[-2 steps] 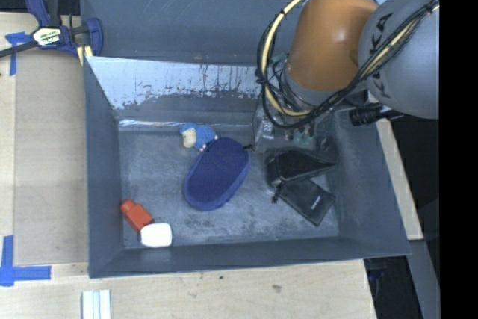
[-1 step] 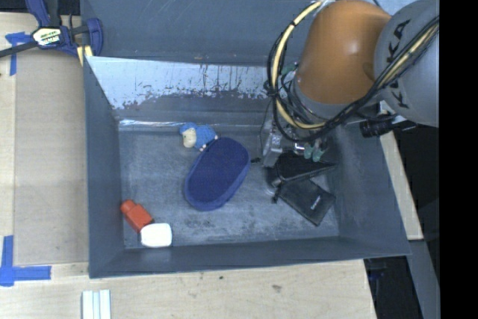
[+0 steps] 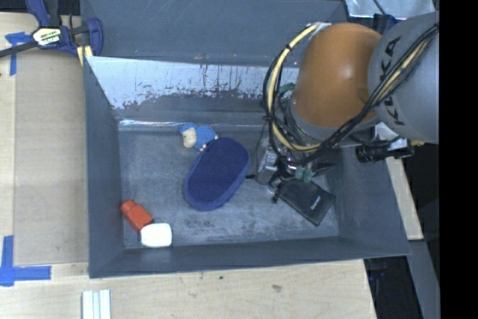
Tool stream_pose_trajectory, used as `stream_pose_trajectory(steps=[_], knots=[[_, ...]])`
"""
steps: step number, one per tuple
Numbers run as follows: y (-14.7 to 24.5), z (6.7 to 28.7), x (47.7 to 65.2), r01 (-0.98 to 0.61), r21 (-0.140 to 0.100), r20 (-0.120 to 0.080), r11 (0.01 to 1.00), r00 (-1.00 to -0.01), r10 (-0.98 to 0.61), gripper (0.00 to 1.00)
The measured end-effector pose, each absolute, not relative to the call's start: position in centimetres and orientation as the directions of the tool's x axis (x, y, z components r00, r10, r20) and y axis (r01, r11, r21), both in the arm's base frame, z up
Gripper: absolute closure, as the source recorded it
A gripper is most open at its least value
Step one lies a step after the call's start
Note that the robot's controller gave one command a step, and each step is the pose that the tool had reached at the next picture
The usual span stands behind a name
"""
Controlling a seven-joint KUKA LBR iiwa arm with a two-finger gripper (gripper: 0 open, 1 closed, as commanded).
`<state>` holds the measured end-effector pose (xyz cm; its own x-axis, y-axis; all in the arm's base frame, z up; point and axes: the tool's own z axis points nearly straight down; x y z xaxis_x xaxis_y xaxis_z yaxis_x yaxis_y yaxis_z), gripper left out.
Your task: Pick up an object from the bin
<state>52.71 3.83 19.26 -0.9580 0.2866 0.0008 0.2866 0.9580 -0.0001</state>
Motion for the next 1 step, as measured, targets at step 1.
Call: stream_pose_trajectory(steps=[1], knots=[[3.81,19.31,52.80,0.286,0.000,-0.001,0.958,-0.958,0.286,0.00]])
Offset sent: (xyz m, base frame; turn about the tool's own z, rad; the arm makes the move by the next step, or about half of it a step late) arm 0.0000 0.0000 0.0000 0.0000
